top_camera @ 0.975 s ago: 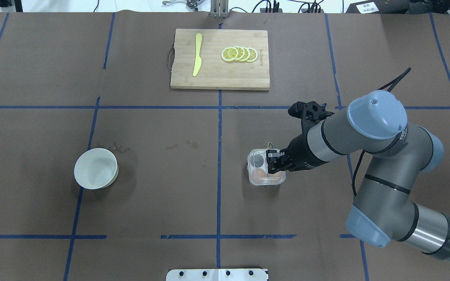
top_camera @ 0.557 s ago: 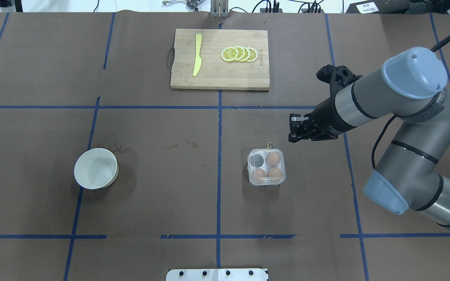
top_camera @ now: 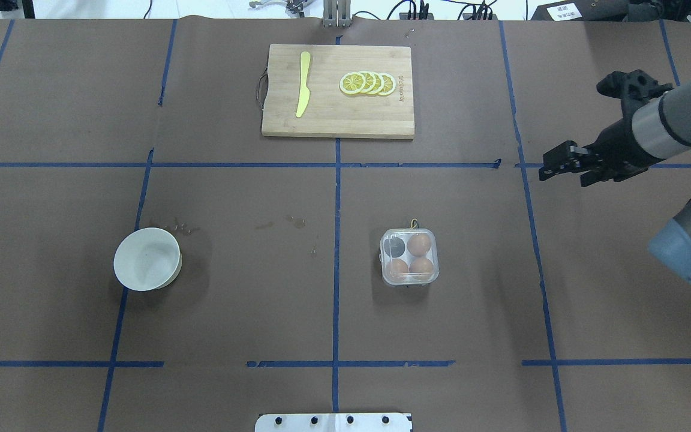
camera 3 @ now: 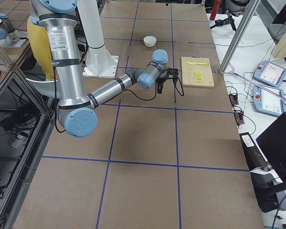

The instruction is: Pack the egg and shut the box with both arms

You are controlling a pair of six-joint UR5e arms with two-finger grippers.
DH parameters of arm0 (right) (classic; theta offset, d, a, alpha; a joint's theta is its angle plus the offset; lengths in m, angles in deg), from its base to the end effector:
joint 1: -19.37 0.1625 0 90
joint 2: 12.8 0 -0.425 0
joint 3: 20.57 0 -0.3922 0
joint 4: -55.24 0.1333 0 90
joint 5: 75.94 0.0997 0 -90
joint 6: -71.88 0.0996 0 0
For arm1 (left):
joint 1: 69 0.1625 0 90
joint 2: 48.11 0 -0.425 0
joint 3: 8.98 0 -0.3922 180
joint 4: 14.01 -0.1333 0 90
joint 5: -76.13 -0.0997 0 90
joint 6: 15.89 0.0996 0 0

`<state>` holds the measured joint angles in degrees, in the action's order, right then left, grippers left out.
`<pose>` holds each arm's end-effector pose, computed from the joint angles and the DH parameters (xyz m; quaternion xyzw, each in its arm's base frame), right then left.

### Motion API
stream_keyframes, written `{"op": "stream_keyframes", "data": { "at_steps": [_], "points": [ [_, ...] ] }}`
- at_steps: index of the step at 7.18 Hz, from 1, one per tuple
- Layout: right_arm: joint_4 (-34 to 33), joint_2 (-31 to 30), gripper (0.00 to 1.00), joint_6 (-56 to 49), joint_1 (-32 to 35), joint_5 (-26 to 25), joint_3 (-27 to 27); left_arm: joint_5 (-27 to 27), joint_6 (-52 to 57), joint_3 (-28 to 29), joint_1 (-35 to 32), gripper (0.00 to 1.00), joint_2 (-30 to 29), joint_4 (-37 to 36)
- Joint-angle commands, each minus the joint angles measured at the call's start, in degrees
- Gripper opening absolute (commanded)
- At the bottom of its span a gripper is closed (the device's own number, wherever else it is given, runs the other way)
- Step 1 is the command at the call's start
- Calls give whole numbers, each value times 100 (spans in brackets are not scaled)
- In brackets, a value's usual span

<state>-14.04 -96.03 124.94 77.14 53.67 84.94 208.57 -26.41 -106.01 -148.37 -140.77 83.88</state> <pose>-0.2280 -0.4926 0.4240 0.0401 -0.4655 0.0361 0.8834 0.0316 -0.5268 0.5610 0.0744 0.3778 0.0562 0.9212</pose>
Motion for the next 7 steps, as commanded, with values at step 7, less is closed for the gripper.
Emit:
{"op": "stream_keyframes", "data": {
  "at_steps": [7],
  "points": [
    [-33,-88,100,-5260,2649,626,-2895,27,-55,535,-9,100,-137,55]
  ]
}}
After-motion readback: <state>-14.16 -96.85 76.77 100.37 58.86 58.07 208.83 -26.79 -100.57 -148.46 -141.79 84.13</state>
